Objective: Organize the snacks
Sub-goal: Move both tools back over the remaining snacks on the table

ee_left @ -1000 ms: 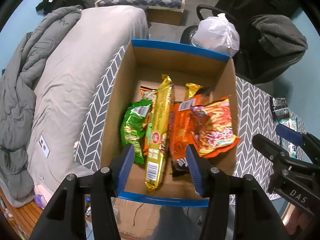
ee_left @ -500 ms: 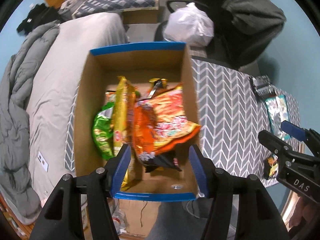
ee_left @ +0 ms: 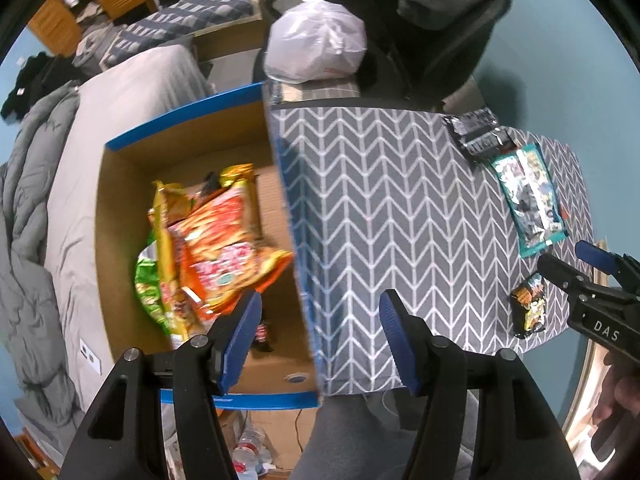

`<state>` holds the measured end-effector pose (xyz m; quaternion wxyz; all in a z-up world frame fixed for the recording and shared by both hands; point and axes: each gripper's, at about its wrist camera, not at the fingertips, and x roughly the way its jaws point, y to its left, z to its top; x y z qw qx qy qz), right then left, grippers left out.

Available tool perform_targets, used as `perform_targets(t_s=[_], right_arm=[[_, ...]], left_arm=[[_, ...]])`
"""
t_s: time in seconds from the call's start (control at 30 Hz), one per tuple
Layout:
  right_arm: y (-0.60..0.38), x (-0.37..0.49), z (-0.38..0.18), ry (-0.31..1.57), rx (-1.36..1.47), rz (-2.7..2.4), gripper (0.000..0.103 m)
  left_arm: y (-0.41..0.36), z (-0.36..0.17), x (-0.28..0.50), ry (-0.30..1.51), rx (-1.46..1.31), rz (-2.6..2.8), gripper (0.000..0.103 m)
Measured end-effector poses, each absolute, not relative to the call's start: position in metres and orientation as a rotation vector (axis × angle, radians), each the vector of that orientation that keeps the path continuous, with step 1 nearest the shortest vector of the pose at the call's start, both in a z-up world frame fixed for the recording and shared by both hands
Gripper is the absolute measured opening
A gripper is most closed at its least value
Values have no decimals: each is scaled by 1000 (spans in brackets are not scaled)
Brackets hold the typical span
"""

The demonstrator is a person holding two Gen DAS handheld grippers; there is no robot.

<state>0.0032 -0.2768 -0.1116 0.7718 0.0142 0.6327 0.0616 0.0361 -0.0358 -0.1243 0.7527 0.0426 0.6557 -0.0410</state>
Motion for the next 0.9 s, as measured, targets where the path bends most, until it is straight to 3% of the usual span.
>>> perform_targets(t_s=[0.5, 0.9], right_arm=[[-384, -35, -174, 1466, 191, 23, 79], [-390, -67, -232, 1540, 168, 25, 79]], left_arm=[[-112, -166, 32, 1475, 272, -181, 67], [-152, -208, 21, 1524, 326, -229, 67]])
